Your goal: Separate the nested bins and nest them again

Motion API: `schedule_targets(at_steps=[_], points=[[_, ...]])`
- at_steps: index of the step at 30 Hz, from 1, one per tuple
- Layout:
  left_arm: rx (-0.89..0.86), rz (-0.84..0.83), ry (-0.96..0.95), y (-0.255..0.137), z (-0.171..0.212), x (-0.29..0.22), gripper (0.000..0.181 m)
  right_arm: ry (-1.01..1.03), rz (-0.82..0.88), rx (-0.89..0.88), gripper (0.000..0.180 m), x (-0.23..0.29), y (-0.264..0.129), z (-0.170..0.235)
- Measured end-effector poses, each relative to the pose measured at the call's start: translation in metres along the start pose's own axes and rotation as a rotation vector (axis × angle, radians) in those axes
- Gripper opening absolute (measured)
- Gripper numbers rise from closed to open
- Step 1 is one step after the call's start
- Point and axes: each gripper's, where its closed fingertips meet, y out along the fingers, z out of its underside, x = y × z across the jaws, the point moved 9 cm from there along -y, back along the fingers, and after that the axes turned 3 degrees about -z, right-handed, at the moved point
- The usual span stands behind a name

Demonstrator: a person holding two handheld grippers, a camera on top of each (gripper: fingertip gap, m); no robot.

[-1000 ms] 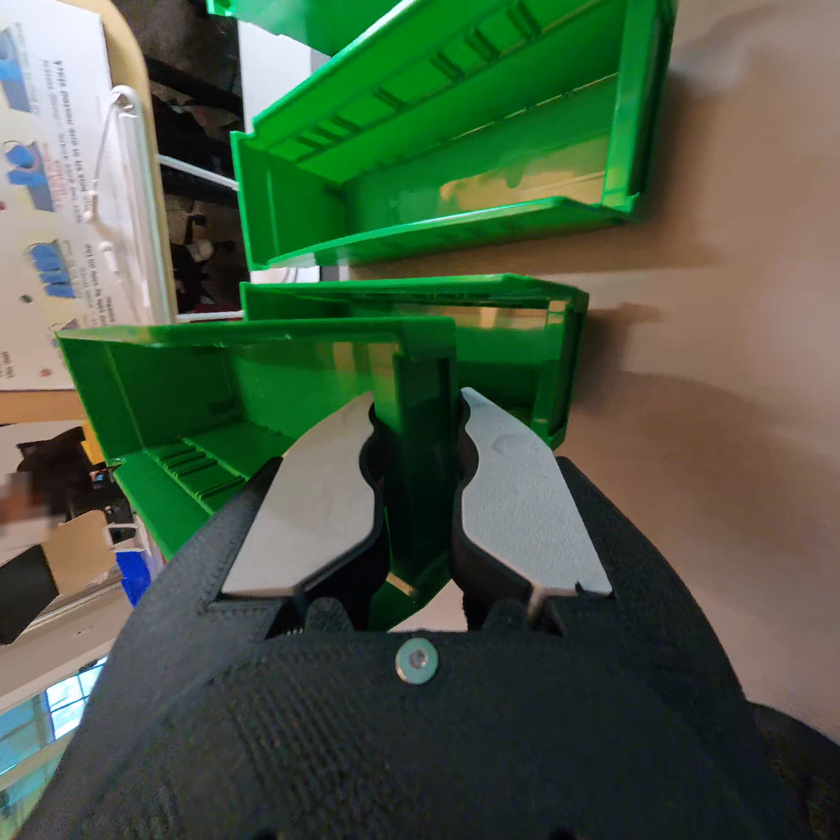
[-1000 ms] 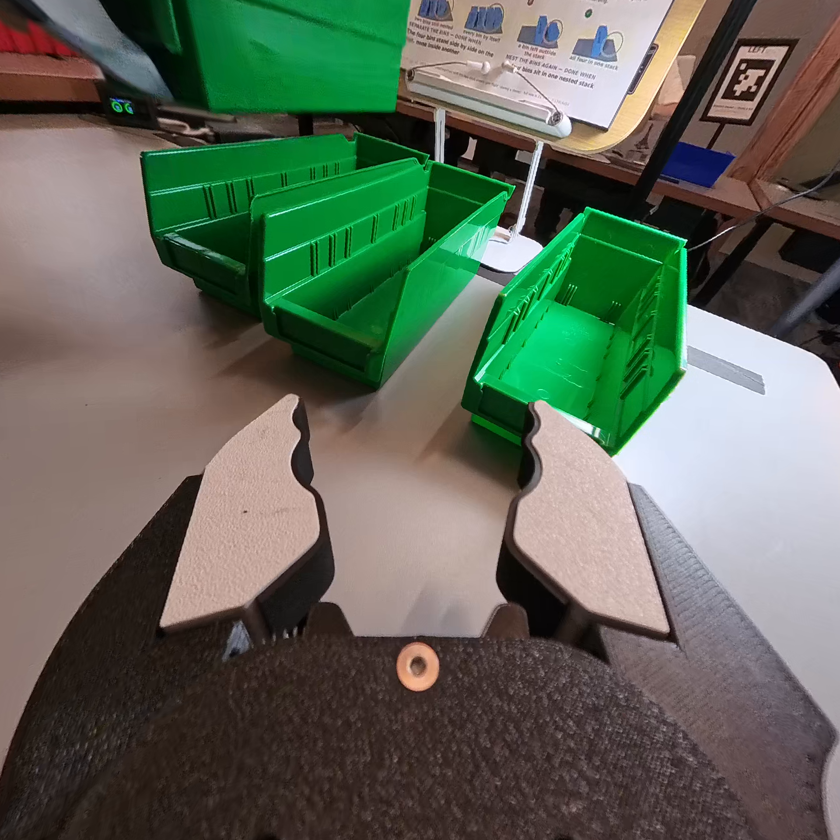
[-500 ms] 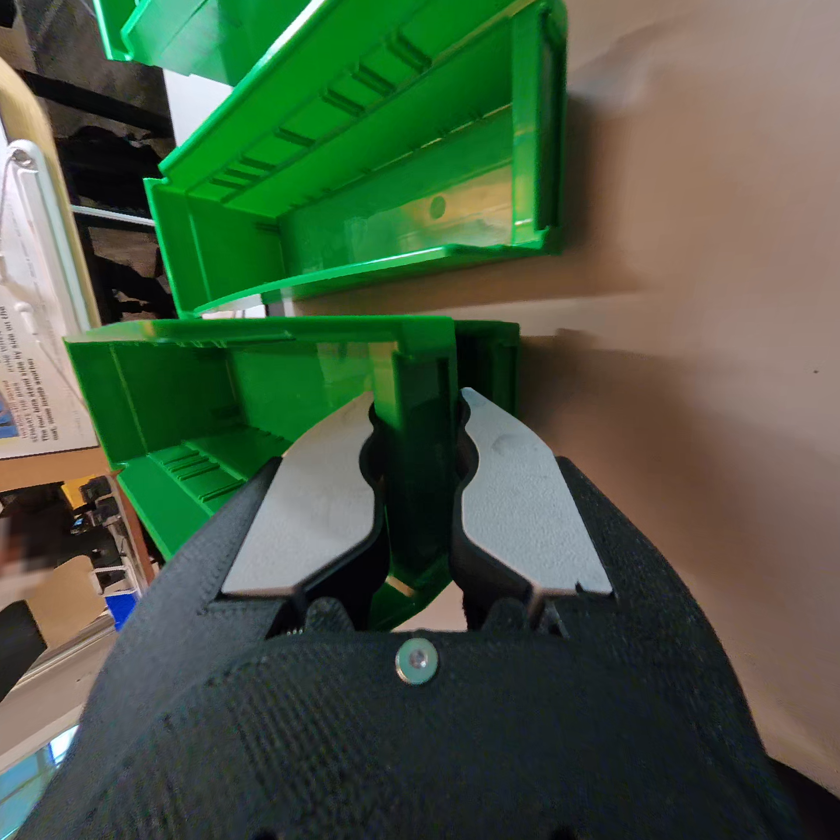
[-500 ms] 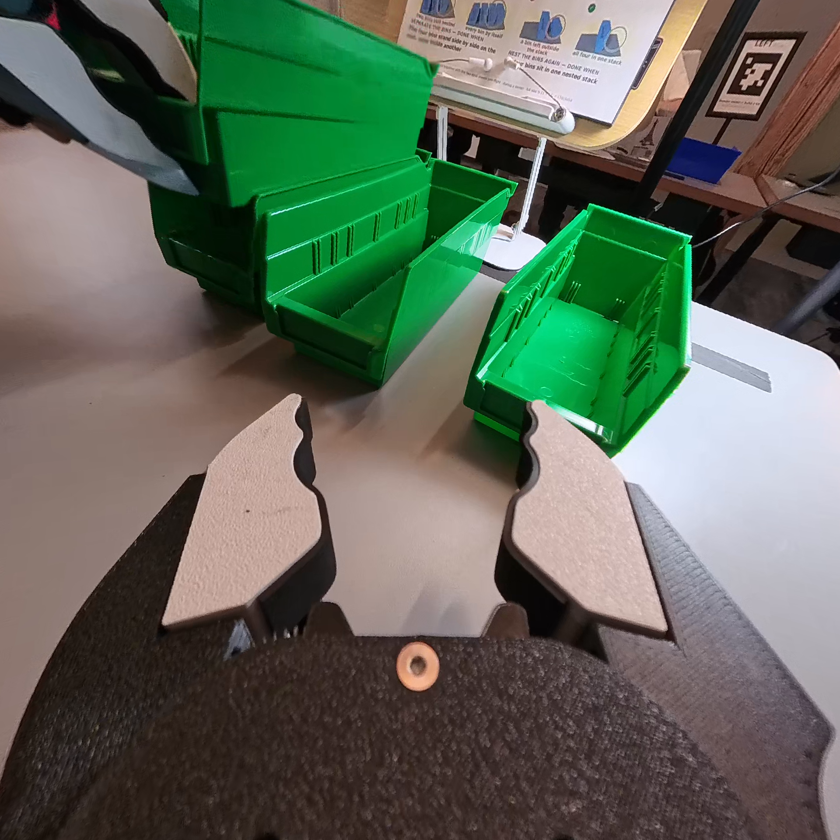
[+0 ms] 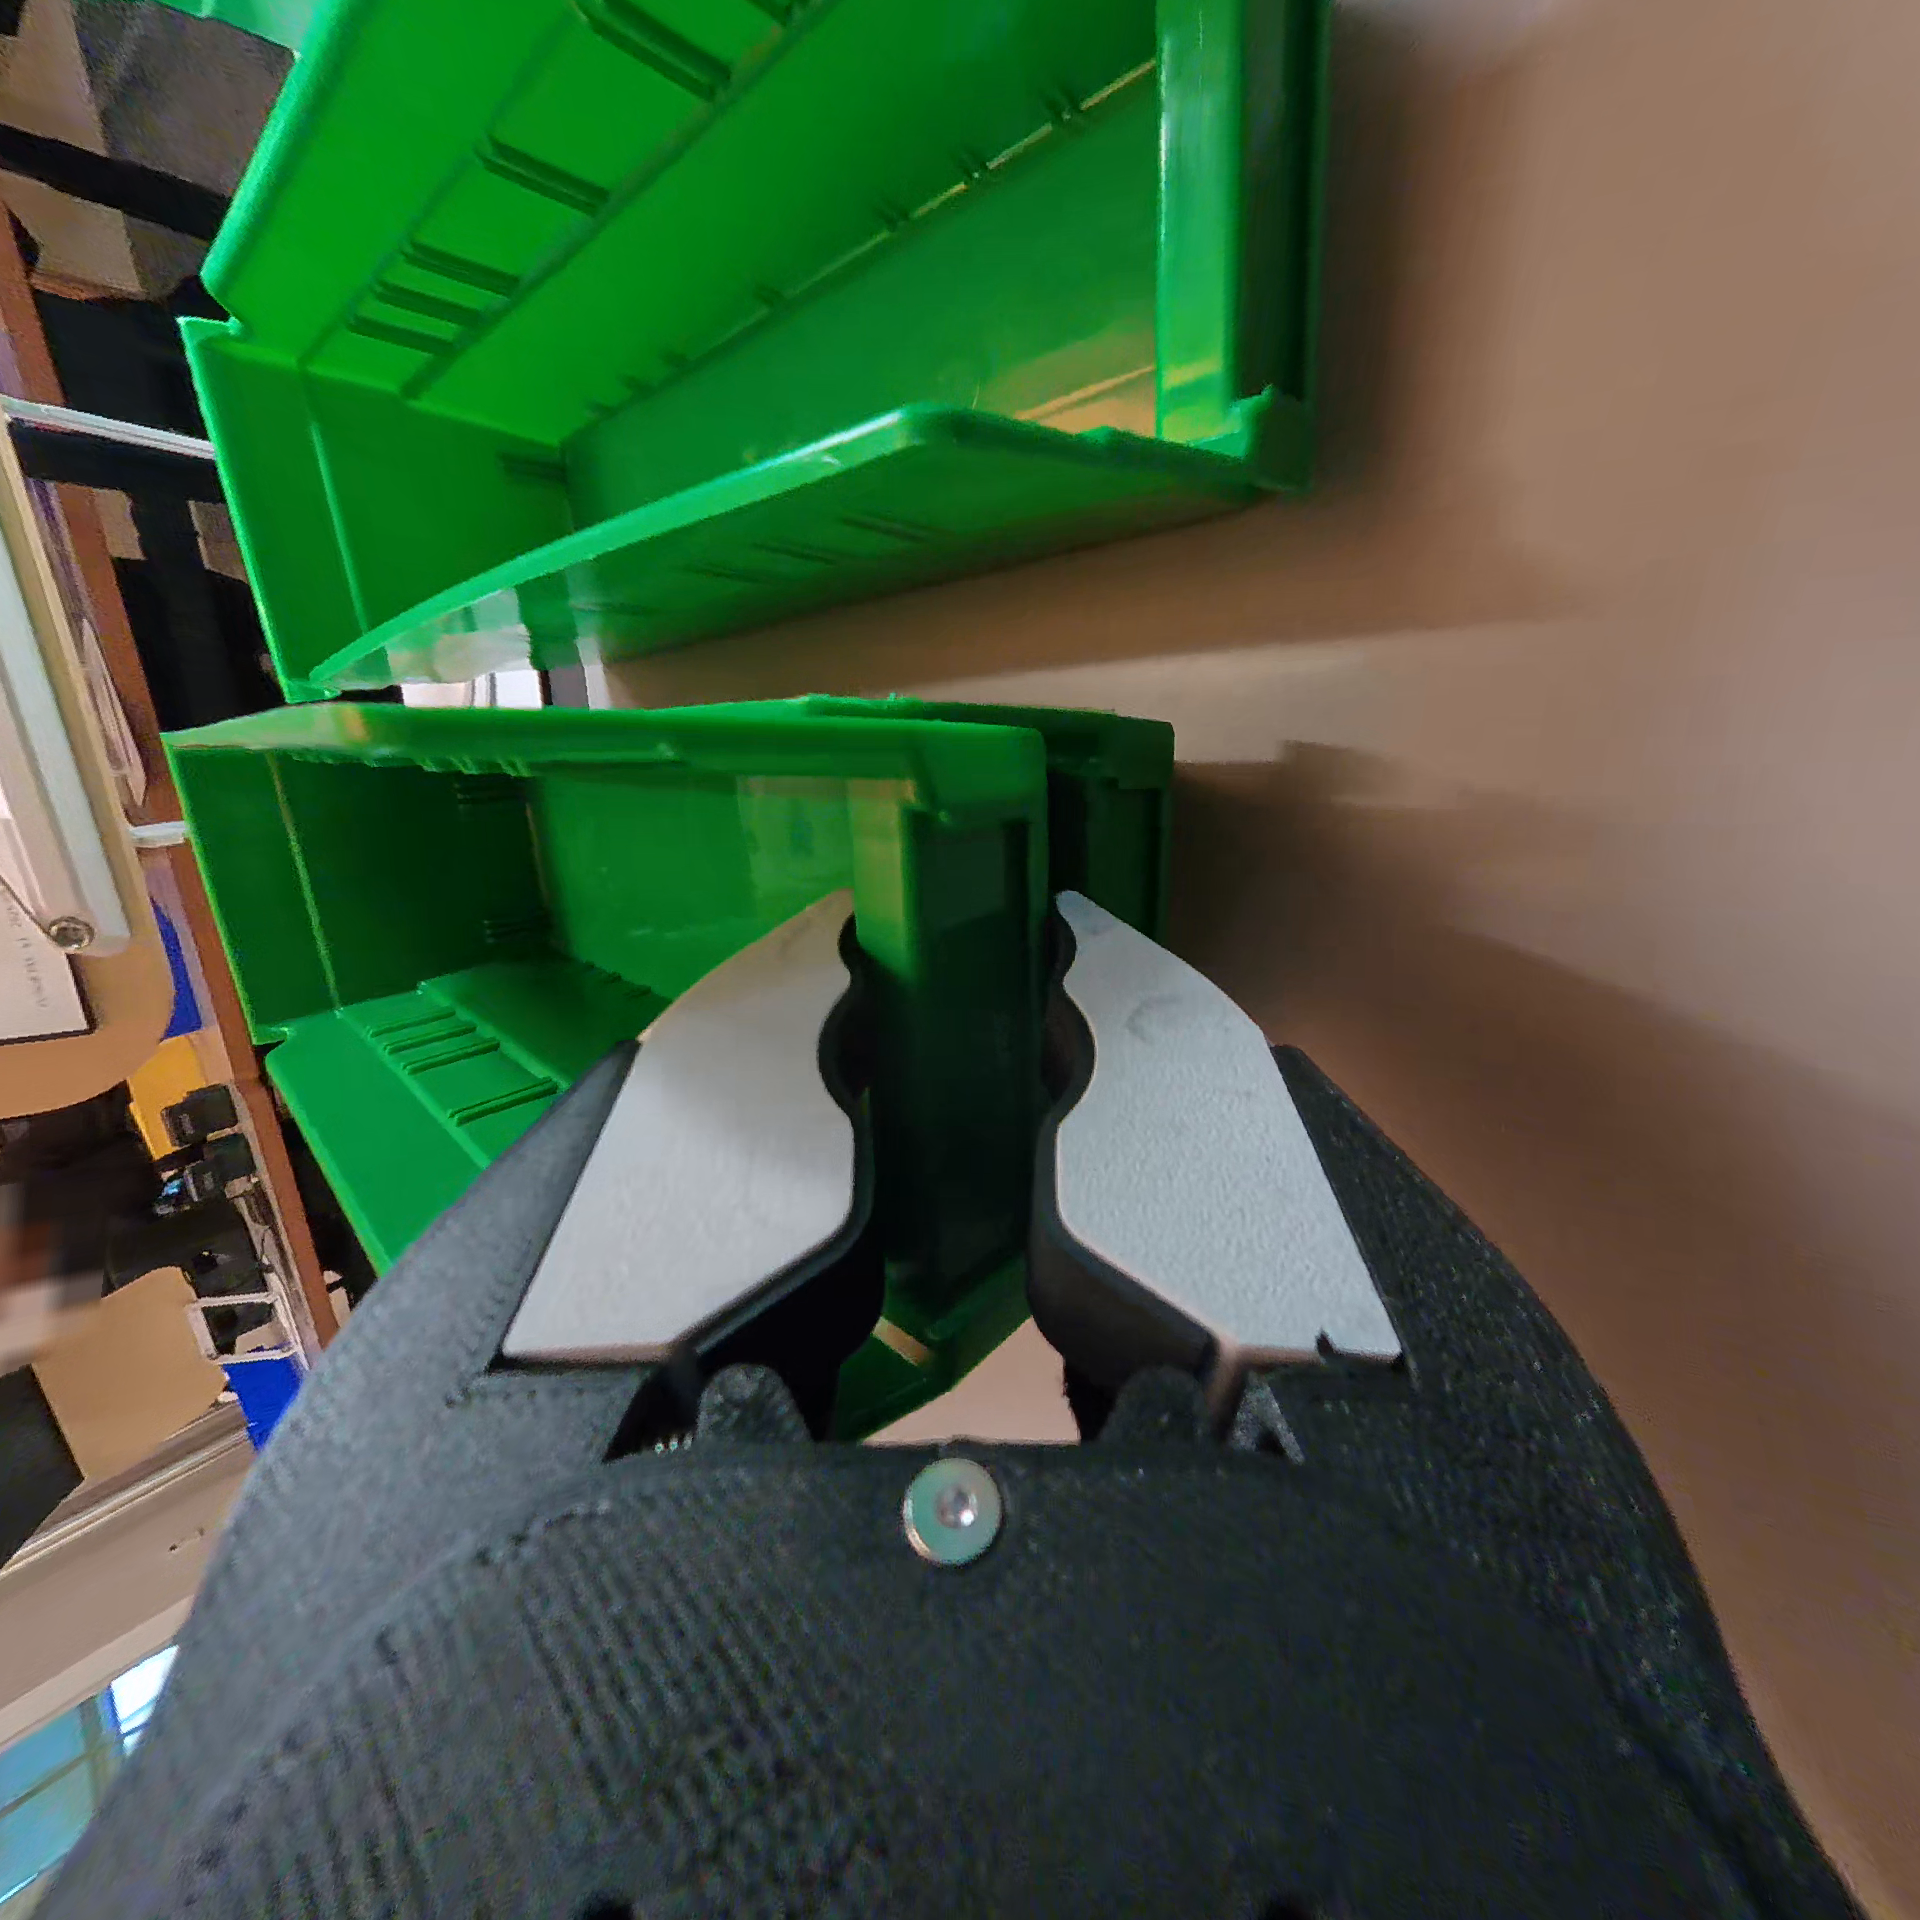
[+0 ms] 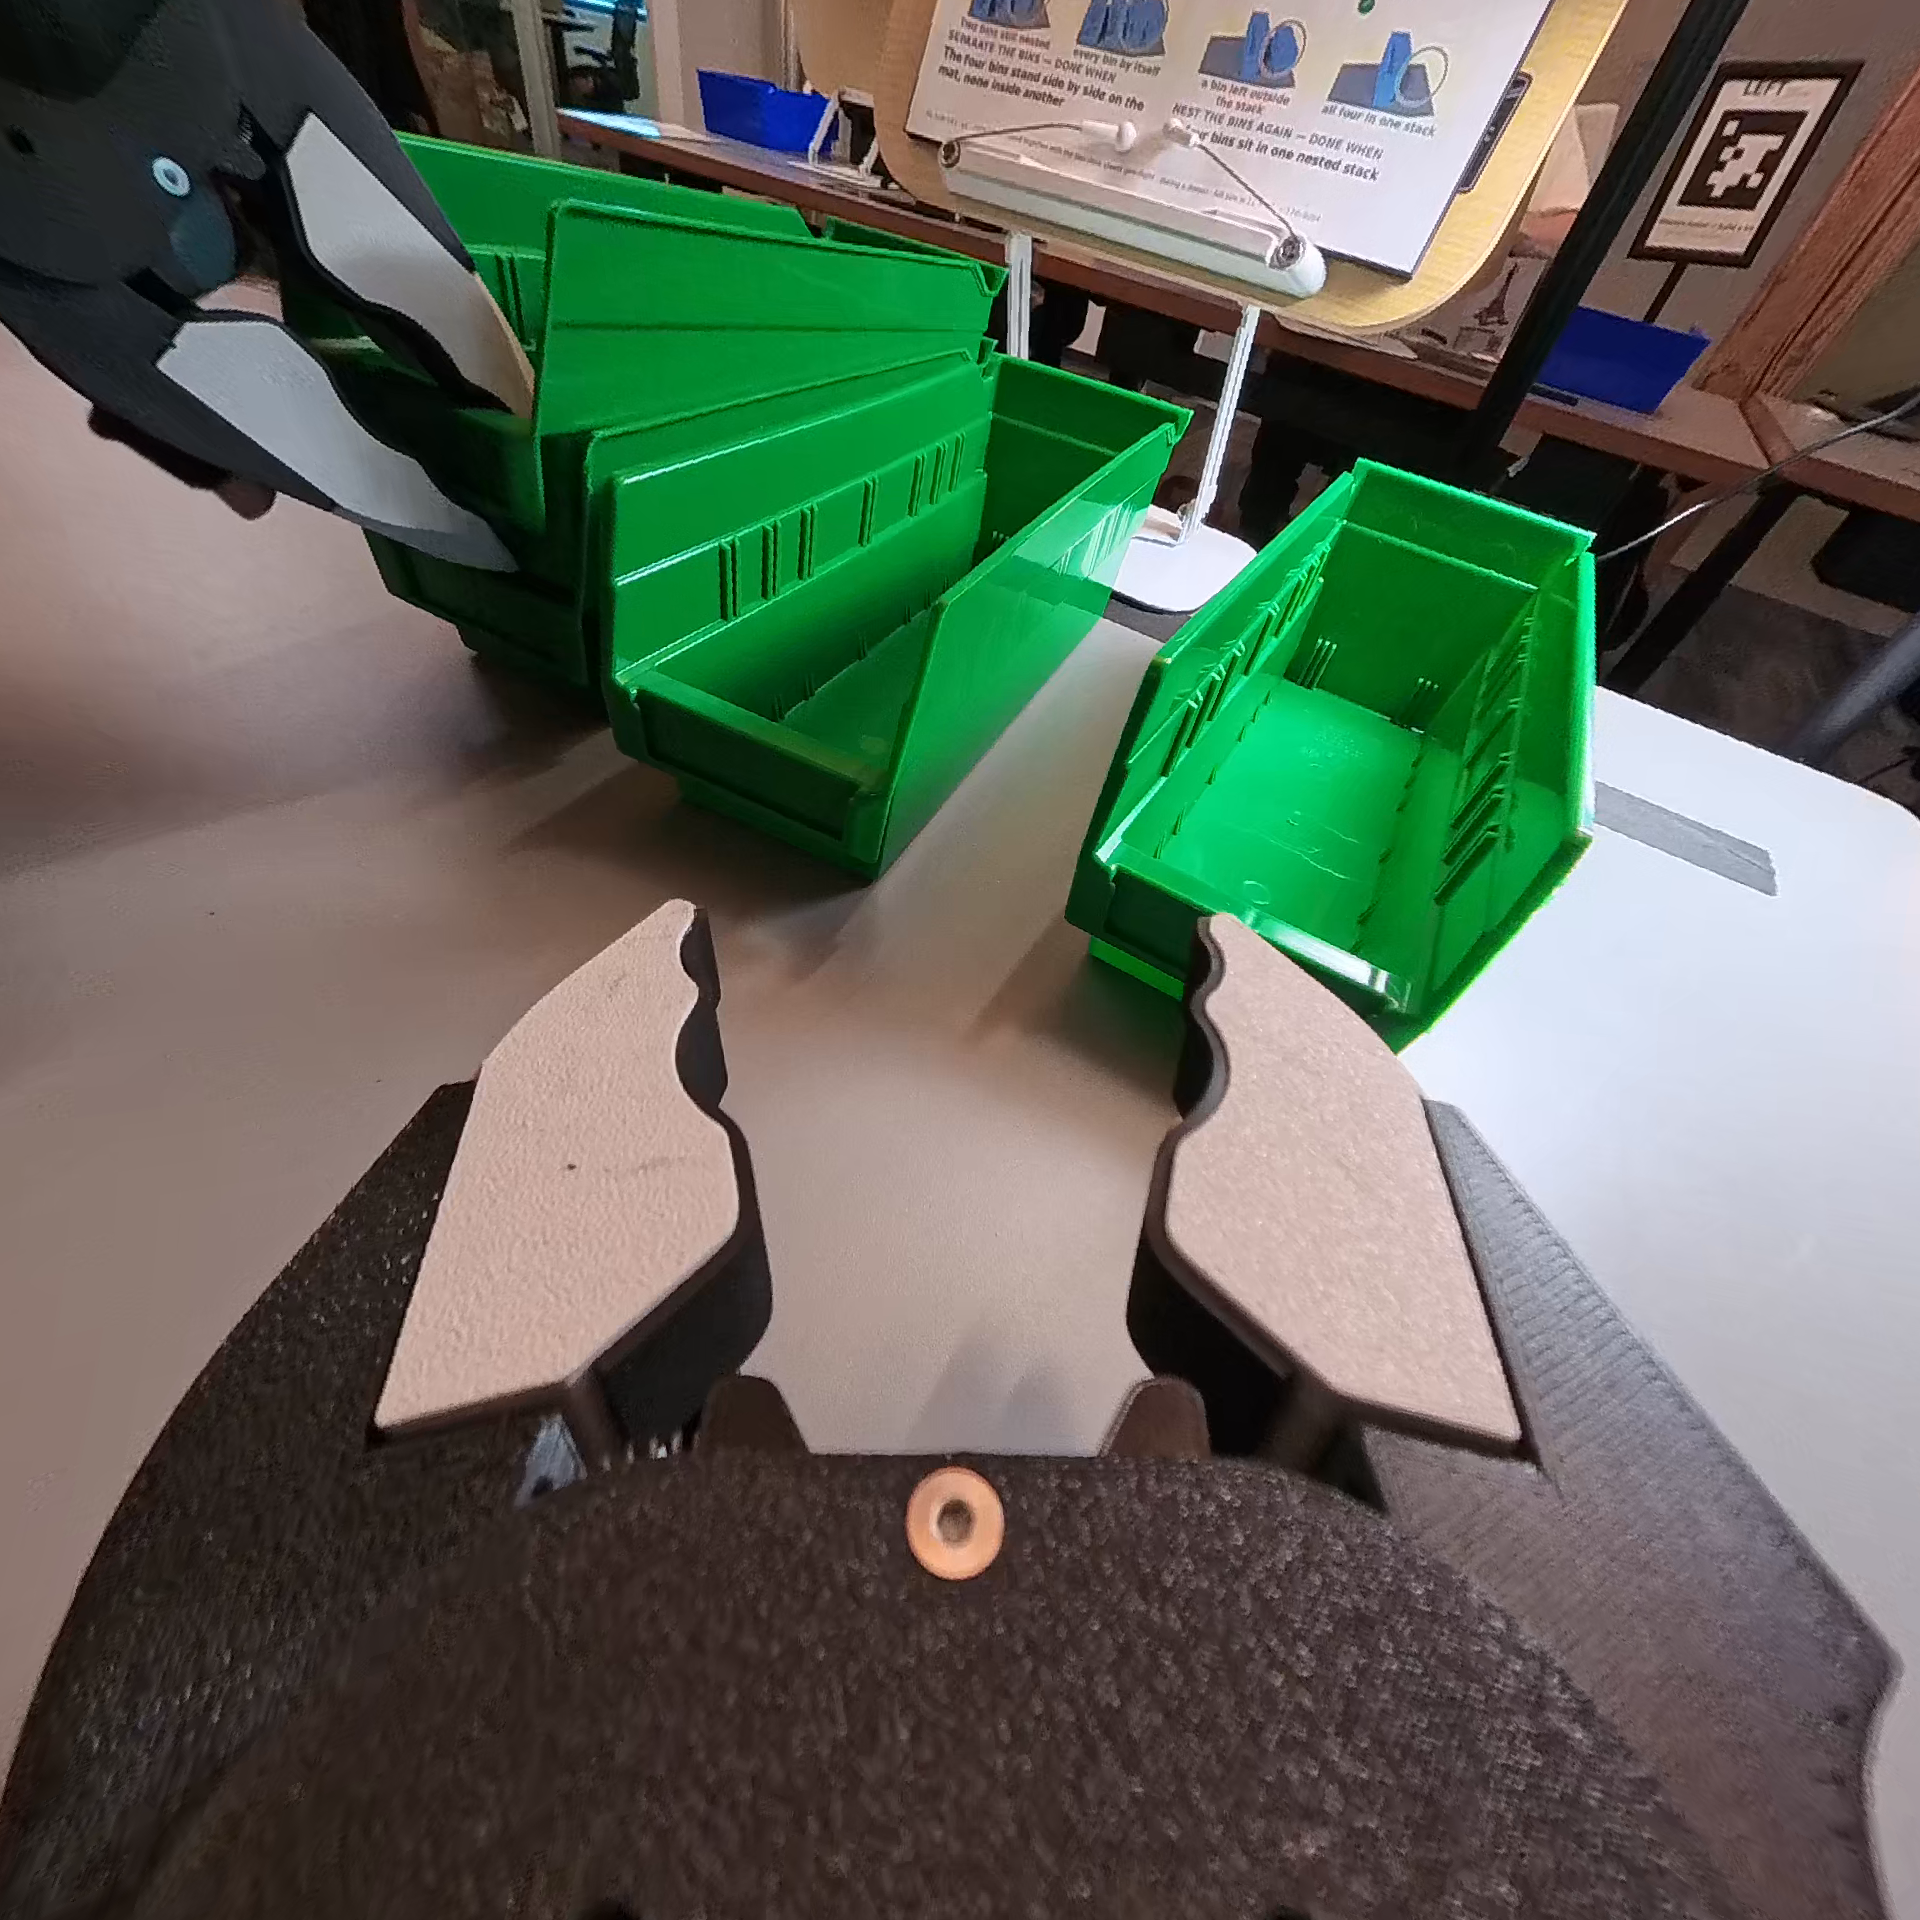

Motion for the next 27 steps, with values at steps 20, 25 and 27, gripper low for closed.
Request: schedule_targets(at_steps=[20,25,27], points=[[-0.599,-0.108,-0.621,-0.081,0.045,-0.022,0.043,-0.048,-0.019,0.029,0.083,0.006,0.003,0.002],[-0.616,-0.171,-0.822,-0.084,0.097,-0.045,0.045,-0.075,-0.022,0.039,0.083,0.009,0.005,0.002],[-0.584,-0.16,-0.903,-0.08,0.118,-0.052,0.046,-0.089,-0.039,0.022,0.08,0.011,0.005,0.0]])
